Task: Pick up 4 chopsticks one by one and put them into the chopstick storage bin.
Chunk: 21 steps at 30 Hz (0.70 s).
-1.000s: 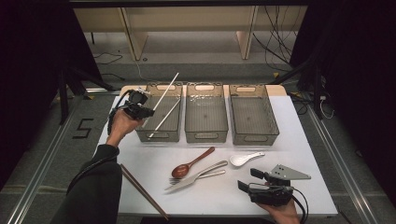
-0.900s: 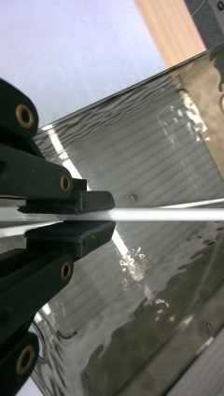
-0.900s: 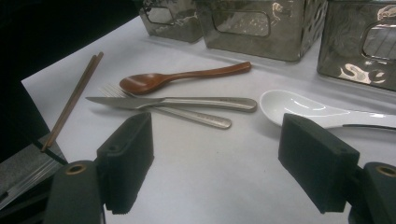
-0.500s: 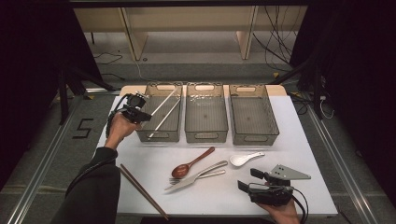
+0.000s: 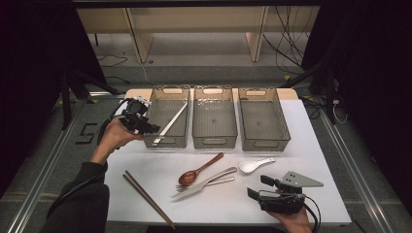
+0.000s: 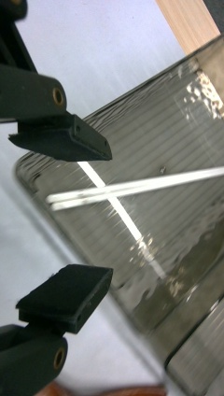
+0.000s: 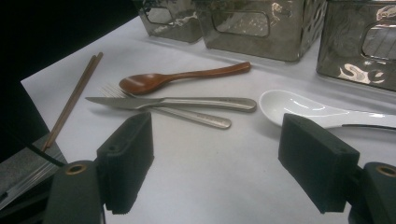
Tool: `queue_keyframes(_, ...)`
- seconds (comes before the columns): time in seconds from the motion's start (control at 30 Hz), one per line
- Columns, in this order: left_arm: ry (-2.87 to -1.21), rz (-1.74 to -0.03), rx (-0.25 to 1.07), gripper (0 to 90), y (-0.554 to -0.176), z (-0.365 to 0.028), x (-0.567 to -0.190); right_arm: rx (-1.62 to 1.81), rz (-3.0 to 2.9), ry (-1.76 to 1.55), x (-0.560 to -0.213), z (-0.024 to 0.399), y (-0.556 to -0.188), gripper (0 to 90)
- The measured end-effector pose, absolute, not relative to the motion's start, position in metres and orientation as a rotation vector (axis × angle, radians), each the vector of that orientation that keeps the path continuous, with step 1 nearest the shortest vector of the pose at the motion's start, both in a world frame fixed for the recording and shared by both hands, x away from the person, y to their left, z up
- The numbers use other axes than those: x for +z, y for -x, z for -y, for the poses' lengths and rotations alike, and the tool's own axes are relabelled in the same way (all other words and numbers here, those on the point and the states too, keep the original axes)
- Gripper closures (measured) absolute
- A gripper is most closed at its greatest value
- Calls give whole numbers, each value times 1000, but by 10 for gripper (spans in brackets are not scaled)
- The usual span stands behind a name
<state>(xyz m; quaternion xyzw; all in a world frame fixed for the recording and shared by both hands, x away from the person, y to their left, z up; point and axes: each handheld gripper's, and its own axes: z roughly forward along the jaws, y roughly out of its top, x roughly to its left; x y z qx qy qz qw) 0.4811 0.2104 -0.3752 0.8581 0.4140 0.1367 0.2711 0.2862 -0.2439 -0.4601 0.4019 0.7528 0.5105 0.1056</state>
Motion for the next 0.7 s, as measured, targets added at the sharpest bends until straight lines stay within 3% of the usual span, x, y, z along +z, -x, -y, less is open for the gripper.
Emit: queue_keyframes(0.7, -2628, -729, 307, 269, -388, -200, -397, 1500, -2217, -1183, -460, 243, -287, 272)
